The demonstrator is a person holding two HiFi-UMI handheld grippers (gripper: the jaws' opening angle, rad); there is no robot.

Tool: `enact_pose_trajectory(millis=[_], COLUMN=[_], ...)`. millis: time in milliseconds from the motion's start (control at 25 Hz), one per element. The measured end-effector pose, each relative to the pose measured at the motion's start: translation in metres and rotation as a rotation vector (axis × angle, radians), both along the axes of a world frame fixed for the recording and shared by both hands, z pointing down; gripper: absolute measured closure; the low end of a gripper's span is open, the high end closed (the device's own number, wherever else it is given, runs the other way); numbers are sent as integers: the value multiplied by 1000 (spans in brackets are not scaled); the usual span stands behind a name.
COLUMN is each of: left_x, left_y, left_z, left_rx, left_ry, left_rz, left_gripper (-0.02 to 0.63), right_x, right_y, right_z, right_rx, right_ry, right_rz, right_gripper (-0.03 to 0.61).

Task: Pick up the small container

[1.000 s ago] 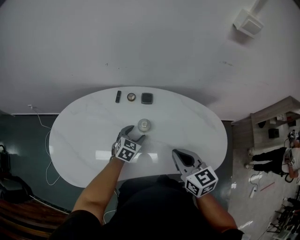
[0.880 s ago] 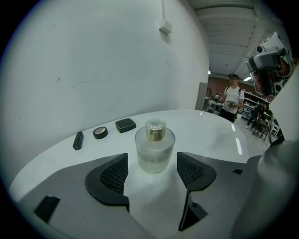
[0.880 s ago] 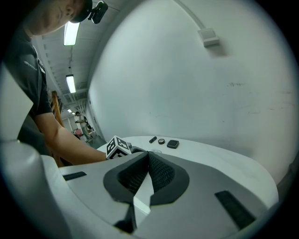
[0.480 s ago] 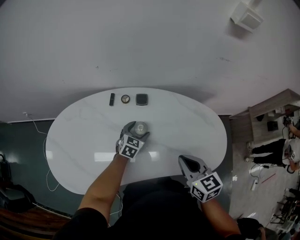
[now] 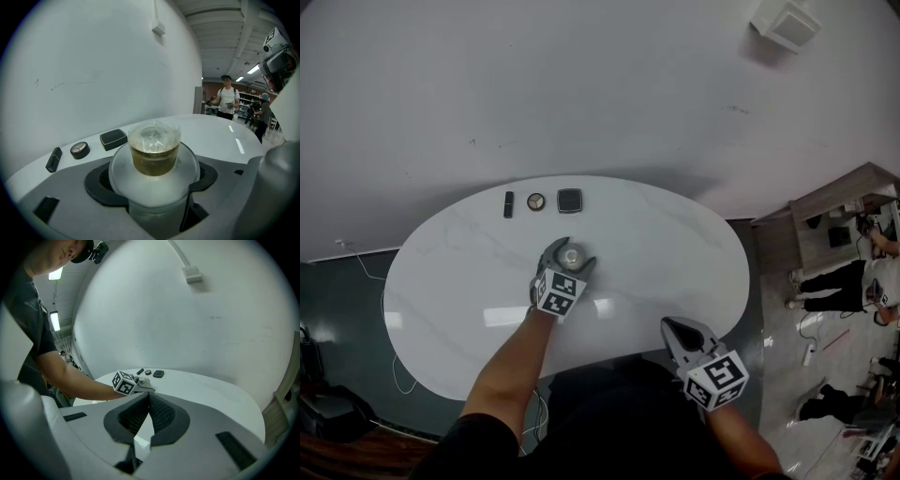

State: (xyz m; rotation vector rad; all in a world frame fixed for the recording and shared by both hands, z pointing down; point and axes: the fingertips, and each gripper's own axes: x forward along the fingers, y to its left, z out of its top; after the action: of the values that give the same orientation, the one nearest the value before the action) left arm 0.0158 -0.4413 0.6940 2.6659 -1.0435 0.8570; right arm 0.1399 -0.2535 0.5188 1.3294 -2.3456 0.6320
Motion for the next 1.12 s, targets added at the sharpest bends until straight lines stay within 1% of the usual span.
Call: enact_pose_trajectory(millis=[80, 200, 360, 480, 640, 800, 880, 1000, 1120], left_x=[1, 1, -4, -12, -27, -38, -41, -44, -50], left_y=[-2, -3, -3, -2, 3, 13, 22, 36, 49], left_z=[0, 1, -3, -12, -35, -64, -78, -104, -132], left_rx=[7, -7, -42, -47, -35, -27, -37, -30, -29], left_ry=[1, -6, -11, -10, -23, -10, 2, 4, 29], left_rz=[9, 8, -25, -46, -73, -103, -97, -74, -86], left_gripper=[265, 267, 267, 267, 267, 267, 267, 267, 267], right_x=[3, 6, 8, 5, -3, -14, -21, -35, -46], right_y=[1, 1, 0, -2, -6, -13, -17, -23, -30], right_z=[0, -1, -4, -7, -10, -17, -21, -25, -28], right_rx=[-2, 2, 12, 26, 47, 73, 85, 103, 114], right_ry=[0, 0, -8, -15, -36, -58, -71, -86, -99], right_rz=[9, 12, 8, -6, -36, -80, -104, -143, -177], right_gripper=[581, 581, 581, 581, 581, 581, 581, 581, 581])
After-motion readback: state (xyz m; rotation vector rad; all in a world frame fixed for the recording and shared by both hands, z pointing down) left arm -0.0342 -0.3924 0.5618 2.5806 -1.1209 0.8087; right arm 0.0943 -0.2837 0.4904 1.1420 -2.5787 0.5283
